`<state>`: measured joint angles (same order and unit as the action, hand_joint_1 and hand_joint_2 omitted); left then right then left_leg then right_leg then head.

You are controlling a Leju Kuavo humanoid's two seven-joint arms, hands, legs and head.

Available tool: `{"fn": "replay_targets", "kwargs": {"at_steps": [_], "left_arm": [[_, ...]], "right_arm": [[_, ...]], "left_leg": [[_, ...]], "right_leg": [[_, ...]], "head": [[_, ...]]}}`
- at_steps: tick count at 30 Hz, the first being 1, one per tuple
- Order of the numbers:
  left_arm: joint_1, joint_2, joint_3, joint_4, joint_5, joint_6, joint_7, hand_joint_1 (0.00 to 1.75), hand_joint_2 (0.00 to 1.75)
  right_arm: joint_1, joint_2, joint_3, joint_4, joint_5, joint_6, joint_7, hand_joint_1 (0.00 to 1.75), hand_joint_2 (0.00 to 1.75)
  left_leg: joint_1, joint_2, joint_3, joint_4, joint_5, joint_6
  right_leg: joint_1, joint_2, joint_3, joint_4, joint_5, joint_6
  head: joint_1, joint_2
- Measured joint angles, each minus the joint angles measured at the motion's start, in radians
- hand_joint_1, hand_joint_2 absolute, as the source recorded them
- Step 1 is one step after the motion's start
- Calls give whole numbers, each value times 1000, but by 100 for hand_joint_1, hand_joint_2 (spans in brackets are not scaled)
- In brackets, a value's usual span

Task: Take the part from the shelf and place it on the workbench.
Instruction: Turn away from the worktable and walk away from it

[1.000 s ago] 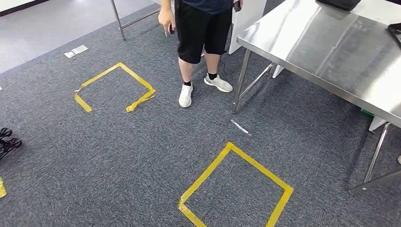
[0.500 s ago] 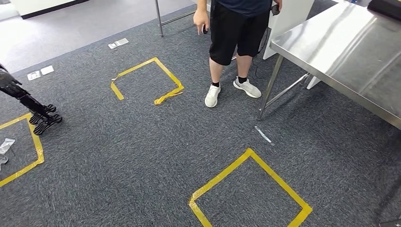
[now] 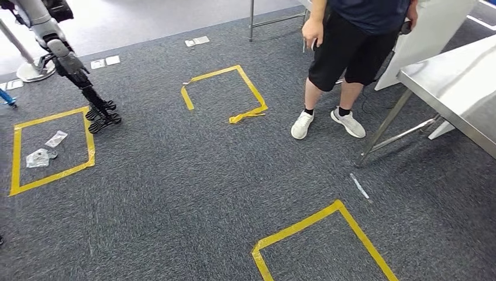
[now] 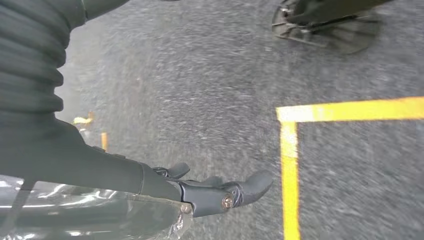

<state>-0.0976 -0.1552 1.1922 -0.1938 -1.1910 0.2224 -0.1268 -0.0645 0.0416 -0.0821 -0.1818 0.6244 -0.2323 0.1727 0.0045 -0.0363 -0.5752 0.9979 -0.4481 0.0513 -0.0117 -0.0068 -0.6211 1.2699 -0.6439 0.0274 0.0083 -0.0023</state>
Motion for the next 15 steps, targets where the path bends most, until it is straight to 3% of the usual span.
{"fn": "replay_targets", "kwargs": {"at_steps": [1,2,4,5,7,9,11,13,15], "left_arm": [[2,-1,0,0,-2,2,0,0,0],[4,-2,0,0,-5,2,-3,0,0],[6,-3,-2,0,-11,-2,-12,0,0],[6,-3,-3,0,-12,-4,-15,0,0],[6,-3,-3,0,-9,-5,-12,0,0],[9,-2,-3,0,-3,-2,-4,0,0],[11,-3,-2,0,0,3,0,0,0],[9,-3,-2,0,4,8,1,0,0],[8,-4,-2,0,6,15,7,0,0]], "right_arm": [[6,-3,0,0,-3,5,0,0,175],[10,-6,0,1,-6,11,0,0,175],[14,-10,-1,1,-9,18,0,0,175],[14,-10,-1,1,-9,21,-1,0,175],[14,-8,-2,2,-2,23,-6,0,175],[12,-7,-2,2,10,27,-10,0,175],[9,-7,-1,2,20,32,-11,0,175],[6,-5,0,2,28,37,-11,0,175],[7,-3,2,2,37,42,-8,0,175]], "left_leg": [[0,-17,0,1,1,0],[1,-33,0,2,1,-1],[2,-61,-1,8,0,-9],[1,-74,-4,12,0,-15],[0,-92,-12,14,1,-29],[3,-102,-19,12,6,-41],[3,-61,-40,46,-18,-49],[1,3,-90,155,-82,-54],[4,26,-140,271,-129,-58]], "right_leg": [[-2,3,-8,10,6,7],[-4,7,5,-26,29,17],[-14,42,61,-160,91,38],[-17,60,83,-215,112,41],[-16,76,99,-253,125,30],[-14,53,101,-255,131,12],[-16,29,100,-258,137,-2],[-12,1,98,-260,137,-15],[-5,-33,97,-260,134,-22]], "head": [[0,0],[0,0],[0,0],[1,0],[0,0],[-2,0],[-8,0],[-16,0],[-19,0]]}}
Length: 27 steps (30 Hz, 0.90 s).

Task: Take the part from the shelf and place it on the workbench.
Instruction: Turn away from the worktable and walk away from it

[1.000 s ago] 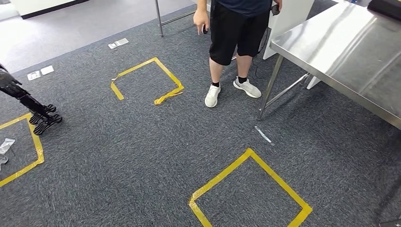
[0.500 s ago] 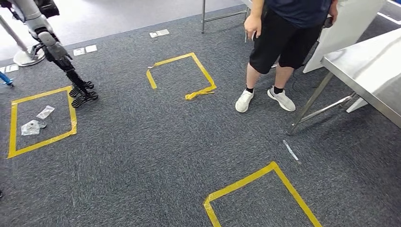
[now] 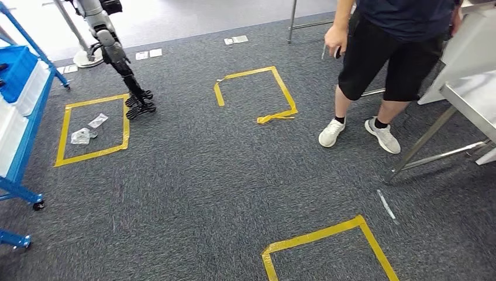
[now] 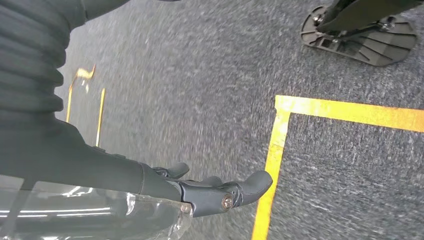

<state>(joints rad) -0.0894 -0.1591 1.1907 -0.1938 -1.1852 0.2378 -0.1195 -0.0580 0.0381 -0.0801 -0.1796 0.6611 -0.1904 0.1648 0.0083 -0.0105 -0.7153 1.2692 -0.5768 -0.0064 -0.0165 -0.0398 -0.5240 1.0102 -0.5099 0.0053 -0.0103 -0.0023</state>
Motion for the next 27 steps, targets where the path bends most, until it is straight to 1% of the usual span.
{"fn": "replay_targets", "kwargs": {"at_steps": [1,2,3,4,5,6,7,8,9,10,11,12,13,14,15,16,17,18,19,20,21,22,23,24,25,26,27], "left_arm": [[1,-1,0,0,-1,5,6,0,0],[2,-1,0,0,-3,12,13,0,0],[3,-1,0,0,-5,18,19,0,0],[3,-2,0,0,-8,23,24,0,0],[2,-1,0,0,-10,27,26,0,0],[0,-1,0,0,-13,30,27,0,0],[-1,0,0,0,-16,33,28,0,0],[0,3,0,0,-18,38,29,0,0],[1,6,0,0,-22,43,30,0,0],[4,9,0,0,-25,48,32,0,0],[6,13,0,-1,-27,51,36,0,0],[6,18,-1,-1,-30,53,41,0,0],[5,22,-1,-2,-32,53,45,0,0],[4,26,-1,-2,-36,50,49,0,0],[3,30,-2,-2,-41,45,52,0,0],[4,34,-3,-2,-46,40,54,0,0],[6,37,-3,-2,-50,34,55,0,0],[7,41,-4,-2,-52,29,56,0,0],[8,44,-5,-2,-53,26,54,0,0],[7,47,-6,-3,-53,23,50,0,0],[7,50,-7,-4,-53,22,45,0,0],[7,52,-7,-4,-51,22,38,0,0],[7,54,-7,-5,-49,23,32,0,0],[9,55,-7,-6,-47,23,26,0,0],[10,56,-7,-6,-46,22,22,0,0],[11,57,-7,-5,-47,19,18,0,0],[10,57,-9,-5,-52,16,16,0,0]], "right_arm": [[-1,0,1,0,5,3,2,0,175],[-3,0,3,0,11,5,4,0,175],[-6,0,5,0,17,8,6,0,175],[-8,0,8,0,24,10,8,0,175],[-9,1,11,0,31,12,9,0,175],[-10,1,16,0,37,12,10,0,175],[-10,1,20,0,41,13,10,0,175],[-9,2,24,0,44,16,11,0,175],[-10,4,27,0,47,19,13,0,175],[-10,7,29,0,50,23,15,0,175],[-10,11,31,0,54,28,18,0,175],[-8,15,33,1,57,32,24,0,175],[-6,19,36,1,60,35,28,0,175],[-3,23,39,2,61,38,32,0,175],[-1,26,40,2,60,38,35,0,175],[1,30,41,3,60,36,35,0,175],[1,32,42,3,60,33,35,0,175],[1,35,44,3,60,30,35,0,175],[0,36,45,3,60,27,34,0,175],[-2,39,46,3,59,27,33,0,175],[-4,42,46,4,59,28,32,0,175],[-8,45,46,4,58,30,31,0,175],[-12,47,47,4,59,32,31,0,175],[-16,48,47,4,60,33,32,0,175],[-19,49,47,4,60,33,34,0,175],[-20,50,47,4,60,33,37,0,175],[-20,51,47,4,58,33,38,0,175]], "left_leg": [[1,4,-4,17,1,-1],[3,9,12,-7,19,0],[3,21,45,-64,48,1],[2,46,84,-133,73,3],[-2,69,116,-192,89,7],[-7,87,136,-230,96,12],[-12,94,141,-246,95,17],[-17,83,139,-249,96,23],[-17,69,142,-252,99,30],[-15,57,145,-257,102,37],[-12,44,148,-262,106,43],[-8,31,152,-266,110,50],[-7,19,150,-267,112,53],[-6,4,149,-267,113,55],[-6,-12,148,-266,114,56],[-5,-29,148,-266,115,56],[-4,-44,148,-265,115,55],[-2,-61,148,-263,115,52],[-1,-76,147,-260,115,47],[-1,-91,144,-254,114,41],[0,-105,139,-250,114,33],[0,-116,133,-247,115,26],[1,-126,128,-247,117,20],[5,-135,124,-249,121,14],[6,-125,120,-247,120,10],[6,-100,112,-233,111,5],[5,-66,97,-200,91,3]], "right_leg": [[2,-17,0,0,-1,-1],[3,-31,1,0,-2,-2],[4,-44,2,0,-3,-3],[5,-56,4,0,-4,-2],[9,-67,6,1,-7,1],[13,-78,7,2,-9,4],[16,-90,8,2,-11,7],[17,-102,10,2,-12,11],[16,-108,11,3,-15,15],[14,-93,11,7,-19,20],[12,-64,5,26,-31,22],[10,-26,-12,64,-52,22],[8,9,-37,121,-78,19],[7,27,-68,187,-104,16],[6,33,-96,246,-124,15],[5,35,-113,276,-128,19],[4,37,-114,274,-118,26],[0,41,-97,235,-94,37],[-6,58,-67,166,-63,50],[-10,80,-40,102,-39,57],[-14,99,-19,52,-22,58],[-15,112,-9,26,-15,54],[-11,111,-8,23,-15,44],[-11,100,-7,24,-11,35],[-9,88,-5,23,-8,28],[-9,76,-5,22,-6,22],[-9,63,-5,20,-5,16]], "head": [[0,0],[0,0],[0,0],[0,0],[0,0],[1,0],[2,0],[3,0],[3,0],[3,0],[4,0],[6,0],[8,0],[10,0],[11,0],[12,0],[12,0],[12,0],[13,0],[14,0],[15,0],[16,0],[16,0],[15,0],[15,0],[12,0],[9,0]]}}
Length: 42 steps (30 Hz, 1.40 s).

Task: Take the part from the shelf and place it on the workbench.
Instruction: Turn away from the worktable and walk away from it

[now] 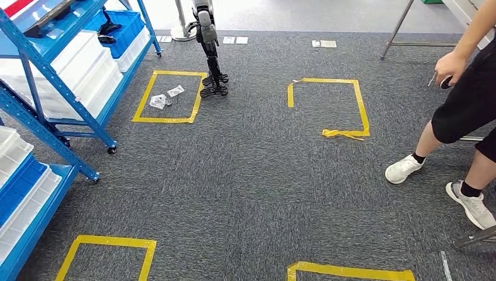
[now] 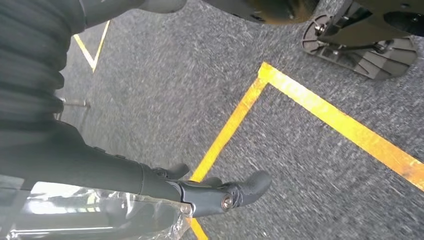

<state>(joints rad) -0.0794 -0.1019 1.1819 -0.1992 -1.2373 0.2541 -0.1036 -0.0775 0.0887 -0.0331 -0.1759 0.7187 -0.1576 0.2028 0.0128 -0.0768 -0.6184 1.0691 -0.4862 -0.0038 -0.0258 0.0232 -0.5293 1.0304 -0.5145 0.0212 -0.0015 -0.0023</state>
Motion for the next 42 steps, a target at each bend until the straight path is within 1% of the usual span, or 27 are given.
{"fn": "replay_targets", "kwargs": {"at_steps": [1,2,4,5,7,8,10,11,13,15,17,19,20,22,23,24,26,28,30,32,34,35,36,37,39,41,42], "left_arm": [[-2,0,-3,0,-7,-3,-1,0,0],[-4,0,-8,0,-16,-6,-1,0,0],[-7,-1,-19,0,-30,-12,-1,0,0],[-7,0,-23,0,-34,-14,-1,0,0],[-6,1,-27,0,-37,-15,-1,0,0],[-8,2,-29,0,-38,-16,-1,0,0],[-13,4,-34,-1,-38,-15,-1,0,0],[-16,5,-36,-1,-39,-15,-1,0,0],[-15,6,-39,-1,-39,-15,-1,0,0],[-13,7,-42,-1,-40,-16,-2,0,0],[-16,7,-46,-1,-45,-20,-8,0,0],[-19,7,-50,-1,-49,-23,-16,0,0],[-18,6,-51,-1,-50,-21,-19,0,0],[-16,4,-51,-1,-49,-13,-22,0,0],[-16,3,-51,-1,-49,-8,-23,0,0],[-16,3,-51,-1,-49,-6,-21,0,0],[-14,3,-51,-1,-49,-4,-14,0,0],[-7,2,-51,-1,-50,-6,-5,0,0],[-3,0,-51,-1,-50,-8,2,0,0],[-5,-3,-51,-1,-48,-11,4,0,0],[-7,-6,-51,-1,-45,-11,2,0,0],[-6,-8,-51,-1,-43,-11,0,0,0],[-4,-9,-51,-1,-41,-11,-5,0,0],[-4,-9,-51,-1,-40,-12,-11,0,0],[-6,-8,-51,-1,-43,-13,-22,0,0],[-9,-7,-51,-2,-48,-13,-28,0,0],[-10,-6,-52,-2,-49,-13,-29,0,0]], "right_arm": [[2,0,0,0,-5,-1,0,0,175],[5,-1,-2,0,-13,-4,0,0,175],[13,-1,-8,0,-30,-12,-3,0,175],[16,-2,-12,0,-35,-16,-5,0,175],[19,-2,-19,0,-39,-20,-8,0,175],[20,-1,-21,0,-40,-21,-9,0,175],[21,-1,-23,0,-41,-23,-9,0,175],[21,-1,-25,0,-42,-23,-9,0,175],[21,-2,-27,0,-42,-24,-9,0,175],[22,-3,-27,0,-44,-24,-9,0,175],[23,-3,-29,0,-48,-23,-6,0,175],[25,-2,-29,0,-47,-21,-2,0,175],[26,-2,-29,0,-45,-20,0,0,175],[27,-2,-29,0,-38,-20,-1,0,175],[27,-2,-29,0,-35,-20,-2,0,175],[27,-1,-29,0,-33,-21,-3,0,175],[26,0,-29,0,-34,-23,-6,0,175],[23,2,-29,0,-35,-27,-6,0,175],[23,3,-30,0,-34,-30,-4,0,175],[27,2,-30,0,-31,-30,0,0,175],[32,1,-30,0,-27,-29,5,0,175],[33,0,-30,0,-24,-27,8,0,175],[33,0,-30,0,-22,-25,11,0,175],[33,0,-30,0,-20,-24,13,0,175],[32,0,-30,0,-20,-24,15,0,175],[32,1,-30,0,-19,-27,15,0,175],[32,1,-30,0,-18,-28,15,0,175]], "left_leg": [[-2,38,-23,52,-29,-2],[-2,60,-53,117,-61,-3],[-2,73,-102,220,-97,-2],[-2,74,-104,226,-90,1],[-6,91,-51,133,-35,12],[-12,117,-15,66,-11,20],[-25,156,27,-19,10,32],[-30,160,29,-31,8,35],[-29,132,31,-43,15,41],[-20,106,39,-59,26,49],[-14,80,41,-65,33,55],[-12,47,38,-64,36,56],[-11,30,38,-63,37,55],[-6,-3,38,-61,38,49],[-5,-18,37,-58,38,43],[-5,-32,33,-53,38,36],[-7,-54,24,-48,38,23],[-4,-67,19,-49,42,14],[-4,-26,4,-21,24,6],[-6,42,-45,82,-34,0],[-4,69,-104,204,-85,-3],[-3,73,-116,230,-87,-3],[-3,76,-109,217,-71,-1],[-4,84,-82,168,-41,3],[-12,129,-10,35,11,16],[-23,158,22,-31,24,27],[-28,152,21,-34,21,29]], "right_leg": [[3,-14,0,0,0,-5],[7,-29,0,0,-2,-10],[15,-61,0,0,-5,-16],[17,-76,1,0,-7,-19],[21,-101,6,0,-10,-23],[24,-112,9,0,-12,-24],[31,-133,11,0,-16,-22],[34,-144,11,0,-17,-20],[35,-159,15,-2,-21,-13],[34,-114,5,29,-42,-7],[30,-48,-44,135,-89,-9],[25,-28,-98,247,-126,-6],[23,-25,-107,261,-123,2],[15,-16,-73,179,-76,25],[8,7,-43,109,-48,37],[3,27,-20,52,-26,41],[-1,51,0,1,-9,32],[1,29,4,1,-5,14],[-1,6,7,-1,-1,1],[2,-22,6,-2,-1,-9],[8,-54,5,-2,-4,-16],[9,-69,6,-2,-6,-18],[11,-83,7,-2,-7,-19],[12,-97,9,-2,-9,-20],[17,-120,15,-2,-14,-19],[22,-140,19,-2,-19,-12],[23,-150,21,-4,-21,-7]], "head": [[-3,0],[-6,0],[-6,0],[-6,0],[-7,0],[-6,0],[-5,0],[-5,0],[-6,0],[-4,0],[-1,0],[0,0],[0,0],[0,0],[1,0],[2,0],[2,0],[-1,0],[-5,0],[-12,0],[-16,0],[-16,0],[-16,0],[-16,0],[-16,0],[-15,0],[-15,0]]}}
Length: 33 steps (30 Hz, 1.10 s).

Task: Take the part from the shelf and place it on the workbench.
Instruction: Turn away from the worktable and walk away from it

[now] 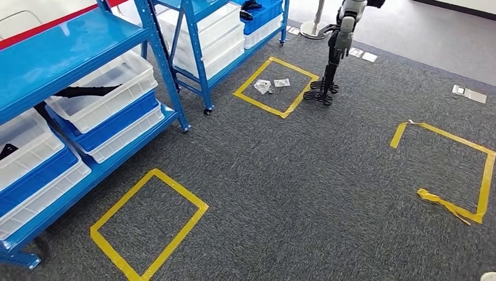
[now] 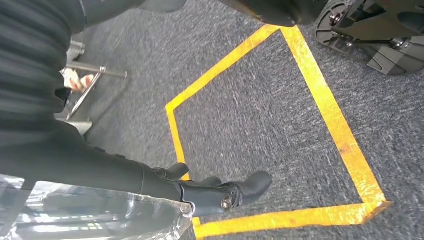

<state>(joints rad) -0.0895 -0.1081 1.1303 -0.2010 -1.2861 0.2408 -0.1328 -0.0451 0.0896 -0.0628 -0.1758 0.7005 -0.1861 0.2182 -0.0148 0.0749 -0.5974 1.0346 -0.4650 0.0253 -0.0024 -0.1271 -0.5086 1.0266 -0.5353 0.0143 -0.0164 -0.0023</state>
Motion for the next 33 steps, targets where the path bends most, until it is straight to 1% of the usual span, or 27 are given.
{"fn": "replay_targets", "kwargs": {"at_steps": [1,2,4,5,6,8,9,10,11,12,13,14,16,17,19,20,21,22,23,24,25,26,28,29,30,32,33], "left_arm": [[1,0,0,0,0,0,-1,0,0],[2,0,0,0,0,0,-1,0,0],[2,1,0,0,1,1,-2,0,0],[0,1,0,0,2,2,-3,0,0],[-2,1,0,0,2,2,-3,0,0],[-2,0,0,0,2,1,-4,0,0],[-1,-1,0,0,2,0,-4,0,0],[0,-1,0,0,2,0,-4,0,0],[1,-2,0,0,1,-1,-4,0,0],[1,-1,0,0,-1,-1,-5,0,0],[1,-1,0,0,-3,-2,-6,0,0],[1,0,-1,0,-5,-3,-8,0,0],[4,1,-2,0,-9,-3,-10,0,0],[6,2,-3,0,-9,-4,-11,0,0],[6,4,-5,0,-10,-5,-12,0,0],[5,4,-7,0,-10,-7,-12,0,0],[4,4,-9,0,-11,-10,-13,0,0],[2,4,-11,0,-11,-15,-13,0,0],[2,4,-13,0,-11,-18,-13,0,0],[3,4,-14,0,-12,-21,-13,0,0],[4,4,-14,0,-12,-22,-13,0,0],[4,4,-15,0,-12,-22,-13,0,0],[2,5,-15,0,-12,-22,-13,0,0],[0,6,-15,0,-12,-22,-13,0,0],[-1,6,-15,0,-12,-22,-13,0,0],[0,6,-16,0,-12,-23,-13,0,0],[1,6,-16,0,-11,-25,-13,0,0]], "right_arm": [[-1,0,0,0,1,-2,0,0,175],[-1,-1,0,-1,3,-3,0,0,175],[0,-1,0,-2,5,-5,-2,0,175],[0,-1,0,-2,6,-5,-3,0,175],[0,-1,0,-2,6,-5,-4,0,175],[0,-1,0,-2,6,-5,-4,0,175],[0,-1,0,-2,5,-5,-4,0,175],[0,-1,0,-2,5,-5,-4,0,175],[0,-1,0,-2,4,-5,-4,0,175],[0,0,0,-2,3,-5,-3,0,175],[-1,0,0,-2,1,-6,-3,0,175],[-3,1,-1,-1,0,-6,-2,0,175],[-7,3,-4,-1,-2,-7,-1,0,175],[-8,4,-7,-1,-3,-8,-1,0,175],[-9,7,-12,-1,-3,-10,0,0,175],[-8,7,-13,-1,-4,-10,0,0,175],[-6,7,-14,-1,-4,-11,-1,0,175],[-4,7,-15,-1,-5,-12,-3,0,175],[-2,6,-15,-1,-5,-13,-6,0,175],[-1,6,-15,-1,-4,-14,-9,0,175],[-1,6,-15,-1,-3,-15,-11,0,175],[-1,6,-15,-1,-2,-16,-12,0,175],[-1,6,-15,-1,0,-16,-13,0,87],[0,5,-15,-1,0,-16,-13,0,44],[0,3,-15,-1,1,-18,-14,0,0],[0,0,-16,-2,1,-23,-14,0,0],[0,-2,-16,-2,1,-27,-14,0,0]], "left_leg": [[-1,-15,0,-5,2,4],[1,-28,5,-13,6,7],[10,-54,15,-30,17,17],[15,-67,17,-34,21,20],[16,-82,17,-34,23,23],[17,-114,15,-34,24,24],[18,-131,16,-33,24,23],[19,-148,16,-31,24,22],[21,-165,16,-28,23,18],[21,-181,13,-22,22,12],[20,-193,10,-17,20,5],[19,-204,6,-14,19,-2],[21,-221,0,-15,23,-14],[22,-213,-4,-14,23,-19],[21,-157,-24,27,-3,-28],[20,-118,-48,79,-32,-32],[21,-94,-80,144,-65,-35],[23,-83,-113,210,-92,-38],[25,-79,-136,257,-106,-39],[26,-77,-141,266,-100,-39],[26,-73,-125,236,-77,-36],[24,-60,-90,172,-45,-30],[15,-12,-20,43,-2,-15],[9,5,-2,9,4,-8],[5,10,3,-2,2,-3],[6,-11,6,-12,7,6],[9,-19,11,-21,12,11]], "right_leg": [[0,-11,5,-3,-1,4],[1,-7,8,-2,-5,9],[1,46,-10,46,-33,12],[-1,83,-36,99,-56,10],[-1,107,-70,166,-81,7],[-3,122,-123,262,-105,12],[-4,125,-128,263,-96,20],[-8,129,-114,224,-70,31],[-13,146,-85,154,-36,43],[-18,167,-58,87,-9,49],[-21,183,-38,36,11,48],[-22,194,-27,8,21,42],[-20,179,-23,4,24,21],[-20,169,-21,3,26,13],[-24,145,-20,1,30,-1],[-23,131,-20,0,30,-5],[-21,116,-20,0,28,-9],[-18,100,-21,1,27,-12],[-16,84,-21,1,26,-14],[-14,70,-21,1,24,-16],[-13,56,-19,1,23,-16],[-12,44,-17,1,21,-16],[-6,23,-12,0,16,-11],[-4,14,-11,0,13,-8],[-3,6,-8,-1,11,-3],[-3,-2,-2,-6,9,8],[-4,16,0,-2,4,12]], "head": [[0,0],[0,0],[4,0],[7,0],[9,0],[10,0],[10,0],[10,0],[11,0],[13,0],[14,0],[14,0],[13,0],[12,0],[5,0],[2,0],[-2,0],[-3,0],[-3,0],[-3,0],[-3,0],[-3,0],[-2,0],[-2,0],[-1,0],[-1,0],[1,0]]}}
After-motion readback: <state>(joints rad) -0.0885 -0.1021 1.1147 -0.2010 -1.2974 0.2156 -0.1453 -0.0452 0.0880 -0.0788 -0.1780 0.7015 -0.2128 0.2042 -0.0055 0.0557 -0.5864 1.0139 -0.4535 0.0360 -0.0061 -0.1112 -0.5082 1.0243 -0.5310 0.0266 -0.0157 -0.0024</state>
